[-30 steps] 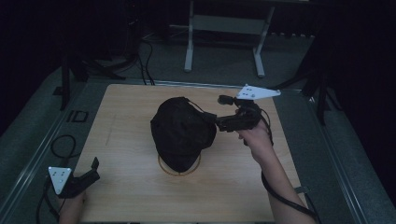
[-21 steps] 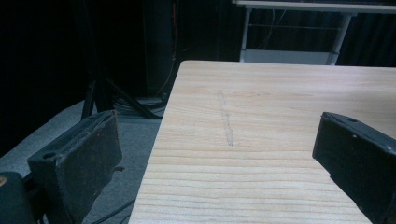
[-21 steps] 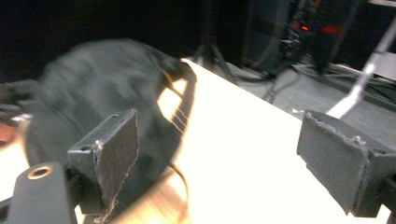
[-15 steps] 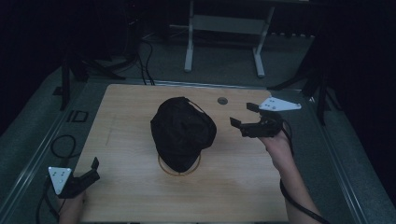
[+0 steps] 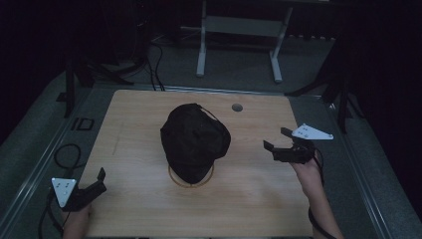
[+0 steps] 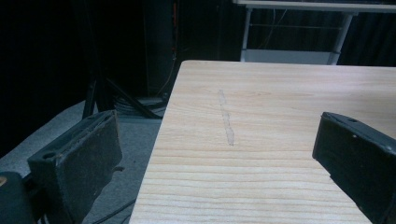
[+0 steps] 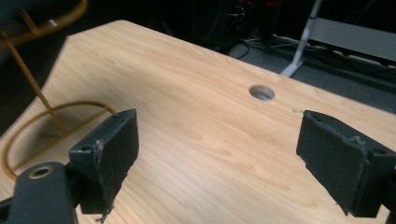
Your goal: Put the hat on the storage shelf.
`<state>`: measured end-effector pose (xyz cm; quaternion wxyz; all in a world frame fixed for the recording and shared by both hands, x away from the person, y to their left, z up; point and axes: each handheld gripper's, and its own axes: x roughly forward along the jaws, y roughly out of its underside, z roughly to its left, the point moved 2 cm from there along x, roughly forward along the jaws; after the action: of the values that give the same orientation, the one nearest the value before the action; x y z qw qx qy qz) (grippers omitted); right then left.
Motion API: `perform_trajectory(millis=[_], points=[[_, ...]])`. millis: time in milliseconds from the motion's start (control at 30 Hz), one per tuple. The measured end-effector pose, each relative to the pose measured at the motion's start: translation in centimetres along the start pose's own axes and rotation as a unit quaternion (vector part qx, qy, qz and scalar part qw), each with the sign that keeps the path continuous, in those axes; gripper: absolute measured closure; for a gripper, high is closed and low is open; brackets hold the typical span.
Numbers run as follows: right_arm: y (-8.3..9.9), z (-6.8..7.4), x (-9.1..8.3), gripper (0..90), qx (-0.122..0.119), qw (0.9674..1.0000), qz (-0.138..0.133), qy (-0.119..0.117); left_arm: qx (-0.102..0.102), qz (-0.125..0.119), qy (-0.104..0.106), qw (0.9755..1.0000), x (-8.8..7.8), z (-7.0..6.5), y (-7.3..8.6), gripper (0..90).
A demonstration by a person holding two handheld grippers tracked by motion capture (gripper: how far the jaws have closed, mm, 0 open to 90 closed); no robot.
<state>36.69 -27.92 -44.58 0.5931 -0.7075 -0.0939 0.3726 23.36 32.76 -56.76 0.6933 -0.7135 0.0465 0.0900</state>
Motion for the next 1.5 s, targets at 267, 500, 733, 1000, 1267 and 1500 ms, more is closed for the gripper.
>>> perform_trajectory(millis=[267,500,733,1000,1267,1500], points=[[4.0,-1.8,-0.9,12.8,0.017,0.9992,0.010,0.035,0.000,0.000,0.000,1.0000,0.0,0.0,0.0,1.8],[7.2,-3.2,-2.1,13.1,0.040,0.9968,0.010,0.068,0.000,0.000,0.000,1.0000,0.0,0.0,0.0,1.8],[10.4,-4.6,-3.8,13.2,0.069,0.9918,0.013,0.106,0.001,0.000,0.001,1.0000,0.0,0.0,0.0,1.8],[13.3,-5.5,-5.3,13.4,0.094,0.9849,0.031,0.142,0.002,0.000,0.001,1.0000,0.0,0.0,0.0,1.8],[15.1,-5.6,-6.5,13.4,0.112,0.9769,0.024,0.180,0.001,-0.001,0.001,1.0000,0.0,0.0,0.0,1.8],[16.0,-5.5,-7.7,13.4,0.130,0.9688,0.006,0.211,0.001,-0.001,0.001,1.0000,0.0,0.0,0.0,1.8]])
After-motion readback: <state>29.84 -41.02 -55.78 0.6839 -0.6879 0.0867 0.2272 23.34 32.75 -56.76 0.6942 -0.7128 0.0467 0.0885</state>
